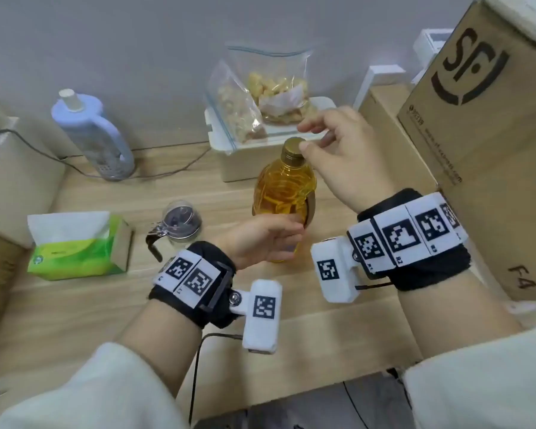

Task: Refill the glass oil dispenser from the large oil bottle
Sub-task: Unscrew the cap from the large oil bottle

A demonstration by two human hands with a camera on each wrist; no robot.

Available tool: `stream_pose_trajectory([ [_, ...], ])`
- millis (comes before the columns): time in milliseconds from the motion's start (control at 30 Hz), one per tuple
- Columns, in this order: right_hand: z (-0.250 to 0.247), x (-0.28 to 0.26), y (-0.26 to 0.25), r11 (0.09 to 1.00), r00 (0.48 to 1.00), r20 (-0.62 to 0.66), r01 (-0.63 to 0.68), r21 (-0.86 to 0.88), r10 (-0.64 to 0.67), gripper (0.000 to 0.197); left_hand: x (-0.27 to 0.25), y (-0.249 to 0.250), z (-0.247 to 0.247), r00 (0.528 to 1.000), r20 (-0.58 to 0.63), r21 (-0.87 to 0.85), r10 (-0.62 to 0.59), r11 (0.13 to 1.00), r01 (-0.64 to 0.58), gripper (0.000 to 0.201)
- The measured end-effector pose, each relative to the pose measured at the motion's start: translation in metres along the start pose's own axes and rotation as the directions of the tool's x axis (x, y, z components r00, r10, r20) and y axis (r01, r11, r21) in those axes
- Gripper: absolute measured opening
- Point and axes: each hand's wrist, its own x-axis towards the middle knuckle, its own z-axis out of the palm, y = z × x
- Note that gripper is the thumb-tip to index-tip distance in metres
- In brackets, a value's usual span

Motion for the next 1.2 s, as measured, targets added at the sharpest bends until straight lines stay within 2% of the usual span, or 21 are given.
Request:
stream_pose_trajectory([
  [67,0.002,-0.002,0.003,0.999,1.0,0.026,-0.013,-0.051,0.014,0.025,0.008,0.0,0.006,1.0,0.019,0.071,0.021,0.997,-0.022,0.073],
  [100,0.004,-0.004,0.004,0.997,0.998,0.059,-0.015,-0.075,0.019,0.029,0.01,0.002,0.009,0.999,0.027,0.077,0.046,0.996,-0.048,0.074],
  [200,0.011,-0.01,0.005,0.994,0.99,0.136,-0.014,-0.109,0.029,0.034,0.014,0.005,0.017,0.992,0.009,0.112,0.127,0.986,-0.127,0.066],
  [367,0.01,-0.011,0.002,0.985,0.996,0.091,0.003,-0.173,0.013,0.029,0.01,-0.001,0.005,0.976,-0.066,0.246,0.21,0.951,-0.188,0.033],
  [433,0.008,-0.011,-0.002,0.981,0.995,0.099,0.011,-0.195,0.008,0.024,0.002,-0.003,-0.003,0.966,-0.084,0.292,0.246,0.933,-0.212,0.031],
  [567,0.002,-0.011,-0.013,0.963,0.967,0.256,0.074,-0.259,-0.005,0.03,-0.009,-0.008,-0.02,0.954,-0.008,0.415,0.299,0.869,-0.269,0.04],
  [700,0.0,-0.01,-0.023,0.925,0.931,0.365,0.134,-0.357,0.006,0.034,-0.012,-0.011,-0.03,0.945,0.051,0.389,0.324,0.865,-0.318,0.056],
  [800,0.001,-0.013,-0.029,0.884,0.936,0.352,0.155,-0.442,0.012,0.035,-0.011,-0.014,-0.032,0.931,0.065,0.343,0.36,0.868,-0.359,0.06],
  [967,0.009,-0.016,-0.038,0.804,0.984,0.176,0.079,-0.589,0.032,0.044,-0.008,-0.016,-0.034,0.92,0.053,0.331,0.389,0.862,-0.384,0.064],
  [1067,0.013,-0.016,-0.041,0.786,0.983,0.184,0.093,-0.611,0.026,0.034,-0.009,-0.015,-0.036,0.915,0.004,0.334,0.404,0.862,-0.382,0.055],
  [1200,0.01,-0.013,-0.044,0.798,0.966,0.259,0.141,-0.586,0.019,0.023,-0.01,-0.014,-0.036,0.917,-0.028,0.345,0.397,0.865,-0.364,0.038],
])
